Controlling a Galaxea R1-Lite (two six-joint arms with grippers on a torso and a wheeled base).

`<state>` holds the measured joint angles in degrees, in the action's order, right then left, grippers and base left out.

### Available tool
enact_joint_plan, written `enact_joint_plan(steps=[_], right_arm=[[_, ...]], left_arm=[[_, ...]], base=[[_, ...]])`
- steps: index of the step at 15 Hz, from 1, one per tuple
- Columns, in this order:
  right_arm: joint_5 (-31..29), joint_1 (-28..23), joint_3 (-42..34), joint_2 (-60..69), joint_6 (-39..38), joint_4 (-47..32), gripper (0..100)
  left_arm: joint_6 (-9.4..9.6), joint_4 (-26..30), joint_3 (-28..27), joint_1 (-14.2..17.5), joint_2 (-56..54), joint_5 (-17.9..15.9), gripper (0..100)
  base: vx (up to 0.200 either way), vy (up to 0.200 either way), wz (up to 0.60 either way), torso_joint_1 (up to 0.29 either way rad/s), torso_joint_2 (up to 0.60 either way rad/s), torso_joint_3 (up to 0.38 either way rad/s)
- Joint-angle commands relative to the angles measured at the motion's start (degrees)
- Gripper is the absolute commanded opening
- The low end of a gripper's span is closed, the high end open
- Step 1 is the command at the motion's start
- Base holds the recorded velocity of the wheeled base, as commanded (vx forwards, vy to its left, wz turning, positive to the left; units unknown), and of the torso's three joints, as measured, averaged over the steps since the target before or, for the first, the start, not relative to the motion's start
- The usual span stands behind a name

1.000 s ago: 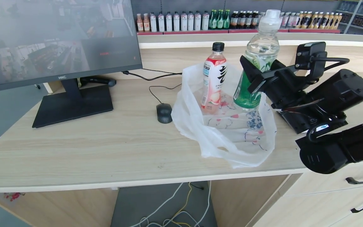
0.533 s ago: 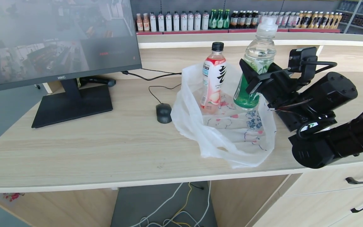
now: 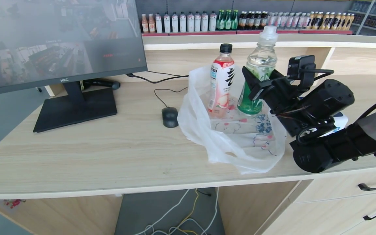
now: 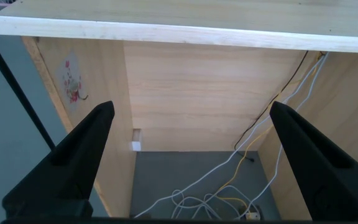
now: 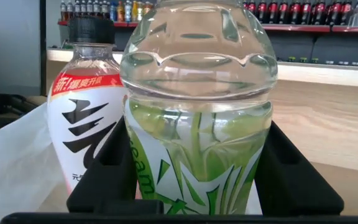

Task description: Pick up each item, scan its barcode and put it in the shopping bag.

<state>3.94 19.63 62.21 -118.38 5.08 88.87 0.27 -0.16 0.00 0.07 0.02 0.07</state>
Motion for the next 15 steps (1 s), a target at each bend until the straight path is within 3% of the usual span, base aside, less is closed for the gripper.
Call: enact_joint_plan(steps=[1, 15], right_arm=[[0.02, 0.06, 0.19, -1.76, 0.01, 0.08, 0], [0.02, -0.73, -0.42, -3.79, 0.01, 0.08, 0]], left_arm=[[0.0, -0.02, 0.0, 0.01, -0.02, 0.01, 100], [0.0, -0.02, 0.0, 0.01, -0.02, 0.01, 100]], base=[[0.0, 0.0, 0.0, 0.0, 0.0, 0.0], [0.0, 0.0, 0.0, 0.0, 0.0, 0.0]])
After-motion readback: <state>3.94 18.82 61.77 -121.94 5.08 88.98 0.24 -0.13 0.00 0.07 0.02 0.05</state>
